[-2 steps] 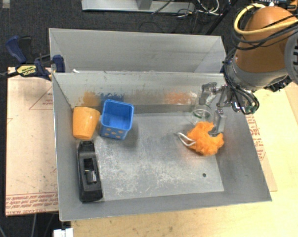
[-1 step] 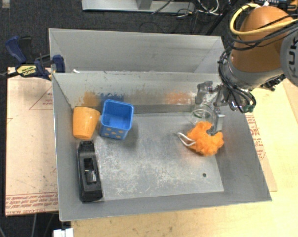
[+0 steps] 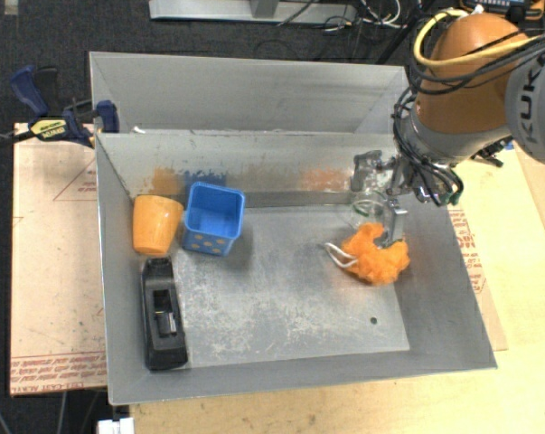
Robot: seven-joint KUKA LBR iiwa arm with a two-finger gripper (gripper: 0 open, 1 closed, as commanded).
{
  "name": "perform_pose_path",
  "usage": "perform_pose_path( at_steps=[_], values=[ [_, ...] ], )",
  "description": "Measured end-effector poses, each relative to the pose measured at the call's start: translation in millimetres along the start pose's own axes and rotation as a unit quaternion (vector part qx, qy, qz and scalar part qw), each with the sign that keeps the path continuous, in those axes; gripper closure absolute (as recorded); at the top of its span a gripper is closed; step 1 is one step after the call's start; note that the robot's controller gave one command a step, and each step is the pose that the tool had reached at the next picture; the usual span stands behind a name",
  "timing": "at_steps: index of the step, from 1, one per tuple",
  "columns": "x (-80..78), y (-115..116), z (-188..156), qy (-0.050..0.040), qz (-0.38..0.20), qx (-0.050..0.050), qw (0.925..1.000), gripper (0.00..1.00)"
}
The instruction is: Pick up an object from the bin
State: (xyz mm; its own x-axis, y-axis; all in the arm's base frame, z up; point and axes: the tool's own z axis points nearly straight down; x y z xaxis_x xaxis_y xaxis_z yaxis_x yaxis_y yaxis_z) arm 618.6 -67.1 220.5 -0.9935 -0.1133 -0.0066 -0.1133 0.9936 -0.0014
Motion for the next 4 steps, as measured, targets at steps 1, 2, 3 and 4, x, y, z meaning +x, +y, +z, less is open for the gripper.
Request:
perform_pose_path(
  at_steps=[1, 2, 3, 4],
  values=[
    [17.0, -16, 26, 0.0044, -0.035, -0.001, 0.9994, 0.0],
    [23.6, -35, 67, -0.0041, -0.085, 0.0, 0.9964, 0.0],
    [39.0, -46, 120, -0.0003, -0.103, 0.0, 0.9947, 0.0],
    [34.2, -43, 133, -0.0027, -0.218, 0.0, 0.9759, 1.0]
  ],
)
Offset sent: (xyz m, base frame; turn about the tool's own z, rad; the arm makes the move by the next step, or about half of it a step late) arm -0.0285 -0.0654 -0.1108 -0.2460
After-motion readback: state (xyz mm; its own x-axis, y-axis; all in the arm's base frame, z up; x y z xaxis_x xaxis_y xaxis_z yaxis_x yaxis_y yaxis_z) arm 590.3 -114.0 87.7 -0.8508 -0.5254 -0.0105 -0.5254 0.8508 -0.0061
